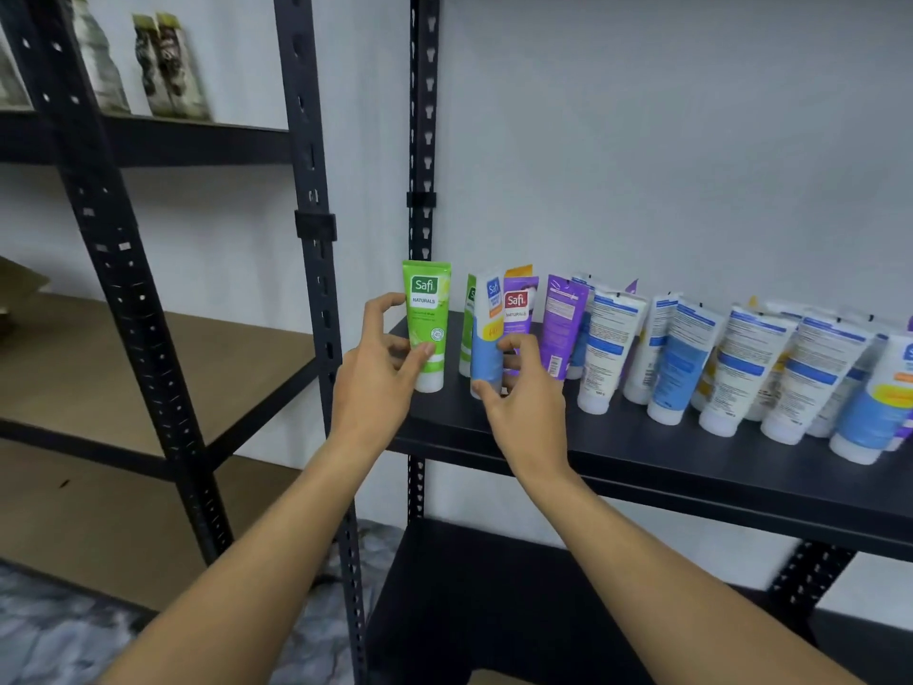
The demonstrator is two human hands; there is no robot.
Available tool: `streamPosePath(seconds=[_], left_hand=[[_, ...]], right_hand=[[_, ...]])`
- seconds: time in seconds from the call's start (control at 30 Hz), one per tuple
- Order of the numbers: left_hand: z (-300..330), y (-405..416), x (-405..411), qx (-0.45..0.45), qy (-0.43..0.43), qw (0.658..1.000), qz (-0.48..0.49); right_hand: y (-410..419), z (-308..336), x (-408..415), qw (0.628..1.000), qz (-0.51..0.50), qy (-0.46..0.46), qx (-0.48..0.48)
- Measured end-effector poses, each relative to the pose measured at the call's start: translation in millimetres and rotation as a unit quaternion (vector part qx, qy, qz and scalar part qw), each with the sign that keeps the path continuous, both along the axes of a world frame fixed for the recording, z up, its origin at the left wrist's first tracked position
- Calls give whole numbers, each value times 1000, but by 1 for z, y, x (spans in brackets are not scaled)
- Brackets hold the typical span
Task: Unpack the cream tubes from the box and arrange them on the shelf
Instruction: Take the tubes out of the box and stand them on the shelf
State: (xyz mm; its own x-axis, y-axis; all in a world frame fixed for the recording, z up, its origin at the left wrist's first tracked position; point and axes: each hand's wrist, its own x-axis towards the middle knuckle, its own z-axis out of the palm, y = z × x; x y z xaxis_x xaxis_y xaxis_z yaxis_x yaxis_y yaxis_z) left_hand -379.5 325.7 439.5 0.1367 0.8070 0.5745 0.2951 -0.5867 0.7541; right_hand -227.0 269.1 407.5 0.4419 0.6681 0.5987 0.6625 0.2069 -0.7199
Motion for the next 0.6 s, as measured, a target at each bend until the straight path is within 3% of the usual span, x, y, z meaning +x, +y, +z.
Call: streamPosePath(seconds=[0.23,0.6], left_hand=[[6,14,3,10,11,1000,2],[-10,44,21,12,83,996,21]], right_hand=[[11,-10,-1,994,-46,-48,-83],[12,-11,-6,989,-81,-64,-110]])
